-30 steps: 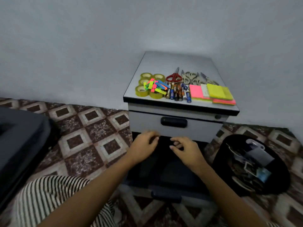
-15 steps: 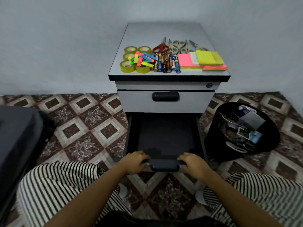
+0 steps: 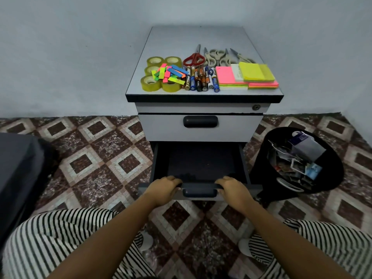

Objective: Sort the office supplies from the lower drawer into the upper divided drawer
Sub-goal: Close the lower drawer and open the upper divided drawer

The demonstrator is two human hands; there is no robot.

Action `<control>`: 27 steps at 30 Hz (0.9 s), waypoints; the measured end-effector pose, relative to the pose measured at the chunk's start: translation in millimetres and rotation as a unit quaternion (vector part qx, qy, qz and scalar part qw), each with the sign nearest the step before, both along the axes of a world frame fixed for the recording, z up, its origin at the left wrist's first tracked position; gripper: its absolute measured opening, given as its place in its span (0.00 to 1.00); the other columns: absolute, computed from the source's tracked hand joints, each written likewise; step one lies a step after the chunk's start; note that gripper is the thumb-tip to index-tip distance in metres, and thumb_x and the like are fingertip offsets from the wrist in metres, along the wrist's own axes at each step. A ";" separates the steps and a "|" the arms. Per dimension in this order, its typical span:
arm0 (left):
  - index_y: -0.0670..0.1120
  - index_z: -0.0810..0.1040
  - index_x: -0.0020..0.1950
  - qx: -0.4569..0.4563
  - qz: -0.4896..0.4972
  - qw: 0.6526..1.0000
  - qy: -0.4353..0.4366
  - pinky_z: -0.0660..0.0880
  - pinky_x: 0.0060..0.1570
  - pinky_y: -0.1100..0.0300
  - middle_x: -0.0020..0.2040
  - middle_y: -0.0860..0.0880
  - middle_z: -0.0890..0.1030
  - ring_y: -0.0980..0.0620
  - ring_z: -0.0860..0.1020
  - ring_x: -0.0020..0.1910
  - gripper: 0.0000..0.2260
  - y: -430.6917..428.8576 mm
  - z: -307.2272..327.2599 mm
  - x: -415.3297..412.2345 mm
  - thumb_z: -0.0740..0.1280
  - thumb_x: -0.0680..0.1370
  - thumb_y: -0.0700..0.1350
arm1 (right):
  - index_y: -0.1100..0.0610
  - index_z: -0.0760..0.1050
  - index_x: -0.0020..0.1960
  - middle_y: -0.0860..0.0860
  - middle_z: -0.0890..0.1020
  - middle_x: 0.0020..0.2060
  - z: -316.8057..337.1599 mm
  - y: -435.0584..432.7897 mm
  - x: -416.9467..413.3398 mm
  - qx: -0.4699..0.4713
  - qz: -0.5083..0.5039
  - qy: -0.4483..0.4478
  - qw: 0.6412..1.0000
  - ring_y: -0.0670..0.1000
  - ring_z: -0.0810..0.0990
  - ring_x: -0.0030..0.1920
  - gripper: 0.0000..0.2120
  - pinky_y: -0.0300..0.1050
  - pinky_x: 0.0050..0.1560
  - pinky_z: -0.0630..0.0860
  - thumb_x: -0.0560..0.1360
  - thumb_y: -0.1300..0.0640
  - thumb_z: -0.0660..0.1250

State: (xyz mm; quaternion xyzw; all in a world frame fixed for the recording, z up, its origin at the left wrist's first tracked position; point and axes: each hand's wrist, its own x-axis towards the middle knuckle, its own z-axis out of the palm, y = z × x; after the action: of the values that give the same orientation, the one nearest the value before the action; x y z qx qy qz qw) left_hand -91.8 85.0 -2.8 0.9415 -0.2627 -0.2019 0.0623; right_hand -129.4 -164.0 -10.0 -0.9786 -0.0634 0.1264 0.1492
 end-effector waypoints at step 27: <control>0.45 0.26 0.69 0.055 0.003 0.989 -0.136 0.30 0.69 0.49 0.70 0.47 0.25 0.48 0.26 0.68 0.29 -36.0 -32.6 13.2 0.47 0.83 0.51 | 0.63 0.43 0.76 0.58 0.43 0.76 -58.1 70.2 1.1 -0.062 -0.041 -0.138 0.988 0.57 0.41 0.76 0.35 0.53 0.72 0.46 0.72 0.57 0.50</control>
State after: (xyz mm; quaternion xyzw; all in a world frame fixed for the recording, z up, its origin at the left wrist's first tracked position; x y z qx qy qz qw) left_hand -78.5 49.0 -35.4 0.9629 -0.2548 -0.0856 -0.0250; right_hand -128.3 -93.8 -68.1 -0.9958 -0.0354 -0.0124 0.0833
